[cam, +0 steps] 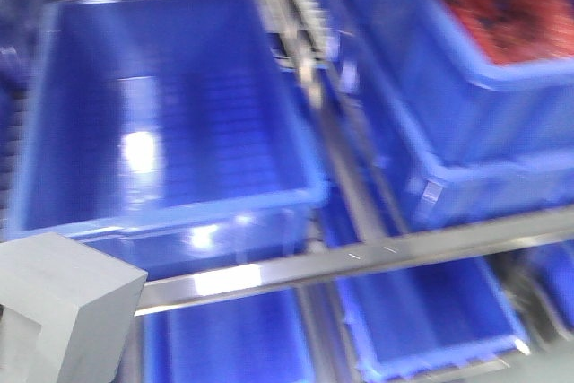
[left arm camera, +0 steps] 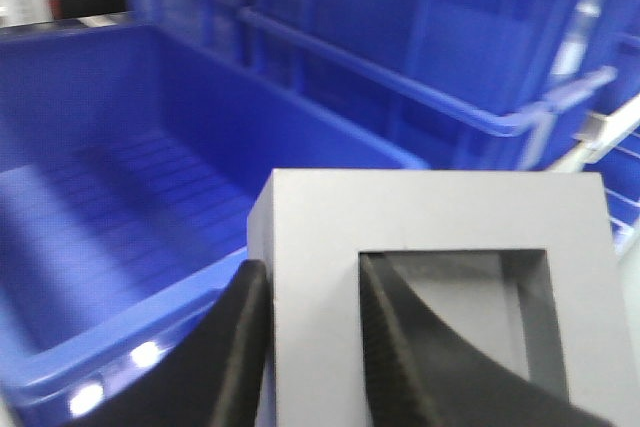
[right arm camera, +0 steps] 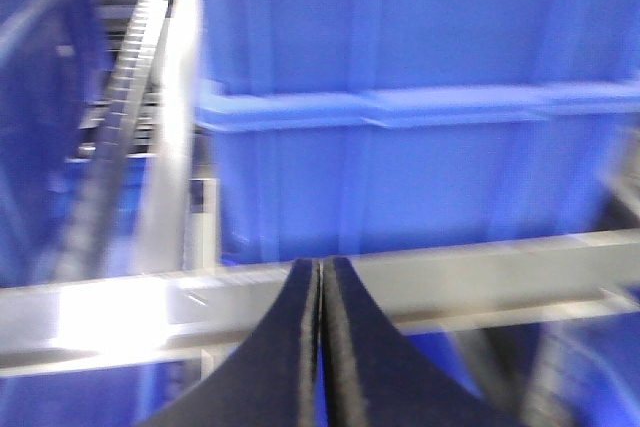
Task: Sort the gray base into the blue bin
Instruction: 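Turn the base to face the empty blue bin on the roller rack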
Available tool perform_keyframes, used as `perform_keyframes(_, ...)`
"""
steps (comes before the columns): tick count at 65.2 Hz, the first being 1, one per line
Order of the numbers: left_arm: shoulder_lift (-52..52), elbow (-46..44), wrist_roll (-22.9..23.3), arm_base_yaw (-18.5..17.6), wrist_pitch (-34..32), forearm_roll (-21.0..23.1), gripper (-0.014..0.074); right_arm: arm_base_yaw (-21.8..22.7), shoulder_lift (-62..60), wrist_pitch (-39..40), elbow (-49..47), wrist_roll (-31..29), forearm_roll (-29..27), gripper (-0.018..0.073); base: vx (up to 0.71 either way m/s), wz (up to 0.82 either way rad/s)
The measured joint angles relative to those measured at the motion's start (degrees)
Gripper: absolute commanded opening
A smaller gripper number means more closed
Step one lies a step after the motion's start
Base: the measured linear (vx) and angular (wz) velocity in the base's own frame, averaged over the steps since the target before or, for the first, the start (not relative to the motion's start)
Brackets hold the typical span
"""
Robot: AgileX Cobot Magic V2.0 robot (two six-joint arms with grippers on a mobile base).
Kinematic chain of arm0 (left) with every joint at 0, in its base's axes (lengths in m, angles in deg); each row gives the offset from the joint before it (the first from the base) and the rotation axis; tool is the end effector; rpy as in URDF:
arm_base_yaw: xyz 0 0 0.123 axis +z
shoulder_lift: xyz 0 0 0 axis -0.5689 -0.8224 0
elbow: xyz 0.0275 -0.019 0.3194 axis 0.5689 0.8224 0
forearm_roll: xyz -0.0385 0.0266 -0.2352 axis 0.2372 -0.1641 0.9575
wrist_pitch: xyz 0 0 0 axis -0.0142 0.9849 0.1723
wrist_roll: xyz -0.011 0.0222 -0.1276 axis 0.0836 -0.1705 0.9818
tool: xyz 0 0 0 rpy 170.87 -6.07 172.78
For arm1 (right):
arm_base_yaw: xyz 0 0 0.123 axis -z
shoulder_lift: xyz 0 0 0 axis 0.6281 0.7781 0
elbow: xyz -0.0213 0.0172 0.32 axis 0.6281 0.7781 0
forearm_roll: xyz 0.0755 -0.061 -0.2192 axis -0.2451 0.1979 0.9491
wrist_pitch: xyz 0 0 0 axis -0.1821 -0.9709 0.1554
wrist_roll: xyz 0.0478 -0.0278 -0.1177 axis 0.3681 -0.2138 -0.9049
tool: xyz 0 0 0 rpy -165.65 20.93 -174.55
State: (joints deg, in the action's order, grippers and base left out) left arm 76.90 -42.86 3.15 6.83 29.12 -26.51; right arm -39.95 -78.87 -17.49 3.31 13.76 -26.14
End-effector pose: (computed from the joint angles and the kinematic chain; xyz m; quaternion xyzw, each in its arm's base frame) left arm 0.0429 -0.0316 0.2883 0.1758 0.7274 -0.2026 0.6316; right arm 0.0465 -0.0005 0.1836 -0.0107 0.7431 -0.0044 0.6691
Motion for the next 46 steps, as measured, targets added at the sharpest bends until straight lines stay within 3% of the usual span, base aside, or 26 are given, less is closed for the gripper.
perform_keyframes(22, 0.0, 0.0, 0.0, 0.0, 0.0, 0.0, -0.0006, 0.0, 0.0, 0.0, 0.0, 0.0, 0.0, -0.0009, 0.13, 0.47)
perform_keyframes(46, 0.0, 0.0, 0.0, 0.0, 0.0, 0.0, -0.0006, 0.0, 0.0, 0.0, 0.0, 0.0, 0.0, -0.0009, 0.1, 0.11)
